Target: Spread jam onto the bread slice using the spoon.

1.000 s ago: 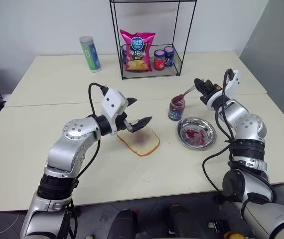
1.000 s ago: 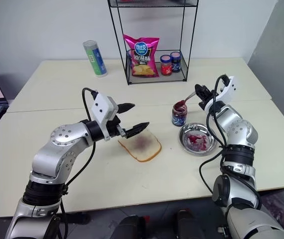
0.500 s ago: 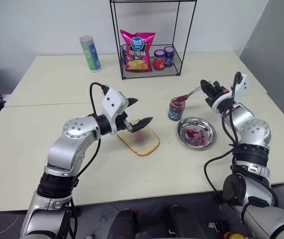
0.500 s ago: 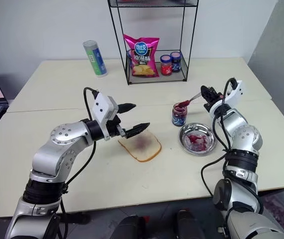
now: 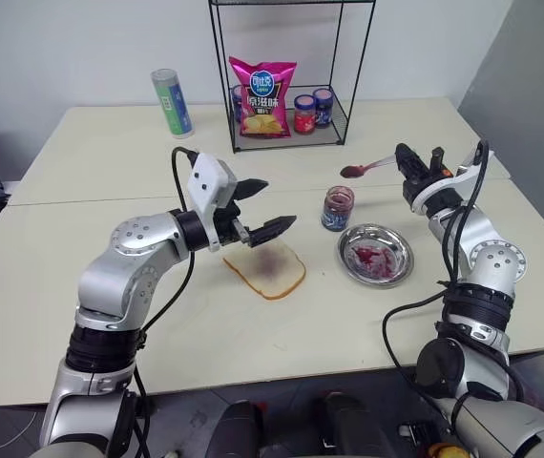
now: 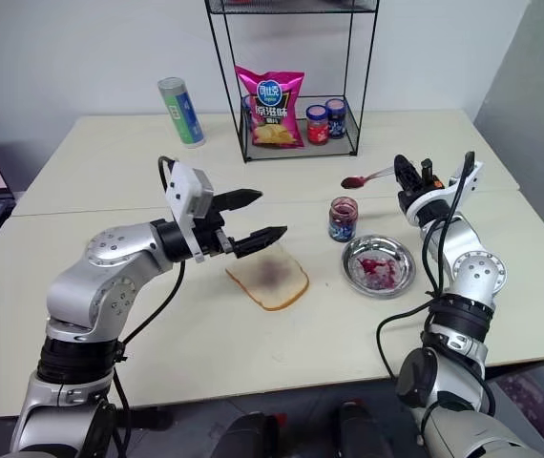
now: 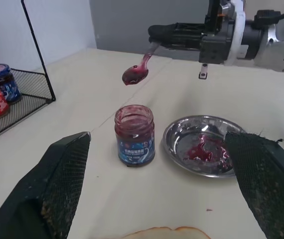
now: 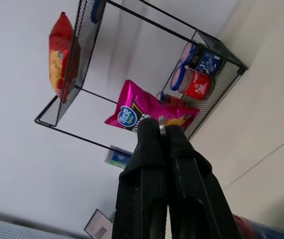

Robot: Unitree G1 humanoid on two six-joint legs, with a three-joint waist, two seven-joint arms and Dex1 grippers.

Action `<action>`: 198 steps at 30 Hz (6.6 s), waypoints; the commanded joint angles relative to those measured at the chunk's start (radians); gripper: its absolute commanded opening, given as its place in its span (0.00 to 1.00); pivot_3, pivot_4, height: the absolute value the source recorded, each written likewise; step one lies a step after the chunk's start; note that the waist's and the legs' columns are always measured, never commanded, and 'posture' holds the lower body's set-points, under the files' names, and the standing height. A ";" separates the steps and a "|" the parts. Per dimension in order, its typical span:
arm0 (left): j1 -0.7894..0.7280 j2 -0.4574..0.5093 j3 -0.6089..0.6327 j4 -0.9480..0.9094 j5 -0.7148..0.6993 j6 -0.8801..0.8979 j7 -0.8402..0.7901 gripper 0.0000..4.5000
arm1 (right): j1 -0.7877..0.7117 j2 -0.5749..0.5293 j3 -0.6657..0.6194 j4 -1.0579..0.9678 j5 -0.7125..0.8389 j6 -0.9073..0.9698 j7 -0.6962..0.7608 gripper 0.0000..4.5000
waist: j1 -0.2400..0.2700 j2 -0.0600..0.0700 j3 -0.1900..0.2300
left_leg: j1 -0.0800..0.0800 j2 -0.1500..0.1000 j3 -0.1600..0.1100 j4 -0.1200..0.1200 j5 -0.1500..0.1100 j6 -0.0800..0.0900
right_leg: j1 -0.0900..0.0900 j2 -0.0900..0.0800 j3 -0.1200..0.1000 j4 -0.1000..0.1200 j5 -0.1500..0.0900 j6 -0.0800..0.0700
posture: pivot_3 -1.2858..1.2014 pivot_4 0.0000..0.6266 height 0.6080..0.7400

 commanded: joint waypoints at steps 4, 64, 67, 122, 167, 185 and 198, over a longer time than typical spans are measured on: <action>0.006 0.070 0.092 -0.088 -0.102 0.070 -0.027 1.00 | -0.037 0.040 0.089 -0.117 0.114 0.052 -0.048 0.01 | 0.000 0.001 0.000 | 0.000 0.000 -0.001 0.000 0.000 0.000 | 0.000 0.001 0.000 0.000 0.000 0.000 | 0.52 0.24 1.00; 0.628 0.197 0.407 -0.414 -0.335 0.142 0.148 1.00 | 0.146 0.180 0.420 -0.164 -0.280 0.052 0.215 0.01 | 0.004 0.002 0.001 | 0.001 0.000 -0.003 -0.001 -0.001 0.000 | 0.001 -0.007 -0.004 0.001 -0.006 -0.010 | 0.52 0.24 1.00; 0.623 0.197 0.405 -0.415 -0.335 0.143 0.150 1.00 | 0.129 0.219 0.389 -0.093 -0.275 0.063 0.168 0.01 | 0.002 0.002 0.001 | 0.001 0.000 -0.004 -0.001 -0.001 0.000 | 0.001 -0.007 -0.004 0.001 -0.004 -0.007 | 0.52 0.24 1.00; 0.577 0.228 0.373 -0.370 -0.311 0.131 0.115 1.00 | 0.166 -0.004 0.440 -0.152 -0.301 0.204 0.317 0.01 | 0.001 0.003 0.002 | 0.001 0.000 -0.003 -0.003 -0.001 0.000 | 0.000 -0.007 -0.004 -0.001 -0.004 -0.005 | 0.52 0.24 1.00; -0.004 0.012 -0.258 -0.022 0.069 -0.145 -0.189 1.00 | 0.494 -0.288 0.104 -0.260 -0.185 0.011 0.252 0.01 | 0.003 0.003 0.003 | 0.001 0.000 0.000 -0.003 -0.001 0.000 | 0.000 0.001 0.000 -0.001 -0.004 -0.002 | 0.52 0.24 1.00; 0.018 0.031 -0.207 -0.036 0.070 -0.114 -0.174 1.00 | 0.392 -0.387 0.080 -0.101 -0.250 -0.061 0.273 0.83 | 0.004 0.003 0.003 | 0.001 0.000 0.000 -0.002 -0.001 0.000 | 0.000 0.001 0.000 -0.001 -0.004 -0.002 | 0.52 0.24 1.00; 0.190 0.339 0.196 -0.064 -0.080 0.149 -0.165 1.00 | 0.390 -0.799 0.465 -0.486 -0.231 0.091 0.883 0.99 | 0.002 0.007 0.006 | 0.001 0.004 -0.003 -0.004 -0.001 0.000 | -0.001 0.005 -0.002 0.000 -0.005 -0.003 | 0.52 0.24 1.00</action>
